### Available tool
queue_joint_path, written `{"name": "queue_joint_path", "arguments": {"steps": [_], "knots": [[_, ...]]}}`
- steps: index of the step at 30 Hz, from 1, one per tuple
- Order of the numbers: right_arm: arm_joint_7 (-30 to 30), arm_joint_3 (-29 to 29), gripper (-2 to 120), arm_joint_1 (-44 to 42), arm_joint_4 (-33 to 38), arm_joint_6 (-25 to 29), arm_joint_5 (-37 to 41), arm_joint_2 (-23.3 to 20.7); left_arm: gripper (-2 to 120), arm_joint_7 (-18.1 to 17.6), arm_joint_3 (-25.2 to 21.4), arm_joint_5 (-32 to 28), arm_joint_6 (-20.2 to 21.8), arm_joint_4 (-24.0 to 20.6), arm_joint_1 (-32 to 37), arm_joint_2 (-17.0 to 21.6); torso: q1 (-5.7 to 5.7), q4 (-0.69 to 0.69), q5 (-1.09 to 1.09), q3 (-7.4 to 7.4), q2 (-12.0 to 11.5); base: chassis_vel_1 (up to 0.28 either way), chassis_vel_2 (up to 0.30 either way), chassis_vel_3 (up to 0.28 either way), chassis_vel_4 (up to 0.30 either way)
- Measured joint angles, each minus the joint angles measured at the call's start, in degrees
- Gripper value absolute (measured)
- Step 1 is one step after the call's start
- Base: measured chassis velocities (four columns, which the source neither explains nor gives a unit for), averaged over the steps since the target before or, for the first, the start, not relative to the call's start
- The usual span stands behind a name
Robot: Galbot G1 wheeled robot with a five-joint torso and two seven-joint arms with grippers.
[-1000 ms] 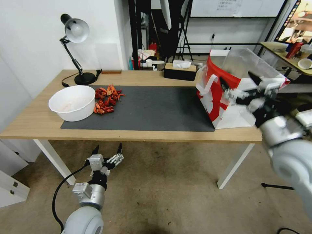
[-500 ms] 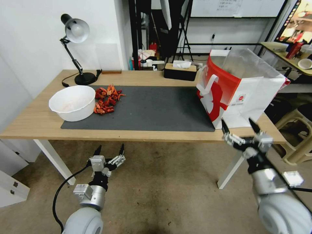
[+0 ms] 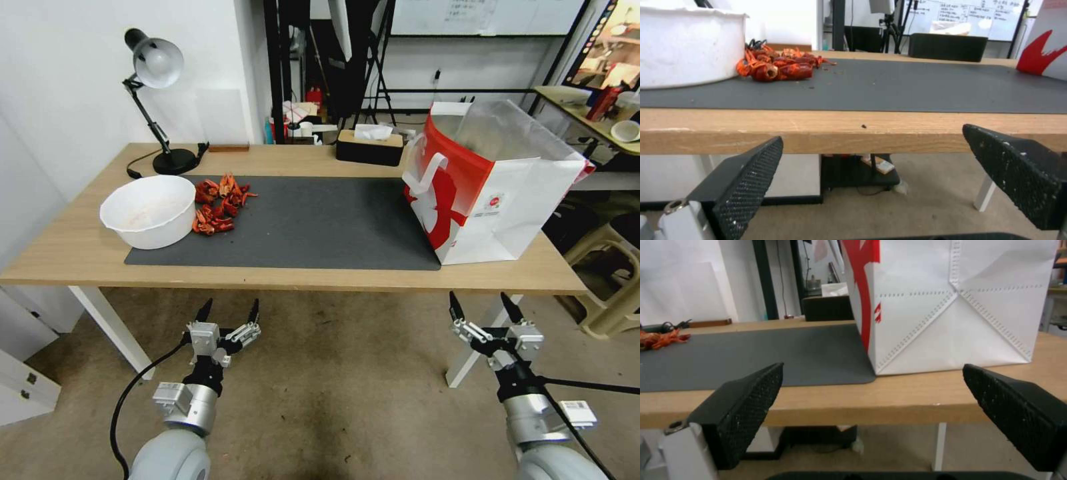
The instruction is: Close the takeout container lid, then place the container into the takeout bag.
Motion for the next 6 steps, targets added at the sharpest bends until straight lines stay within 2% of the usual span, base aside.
{"name": "queue_joint_path", "arguments": {"steps": [6], "knots": [[-0.2,-0.5,100,0.0,-0.2,-0.2,-0.1,0.0,100,0.8,-0.6,0.8,-0.7,1.0,-0.1,0.0,0.00,0.00,0.00,0.00,0.0,0.000,0.000,0.000,0.000]]}}
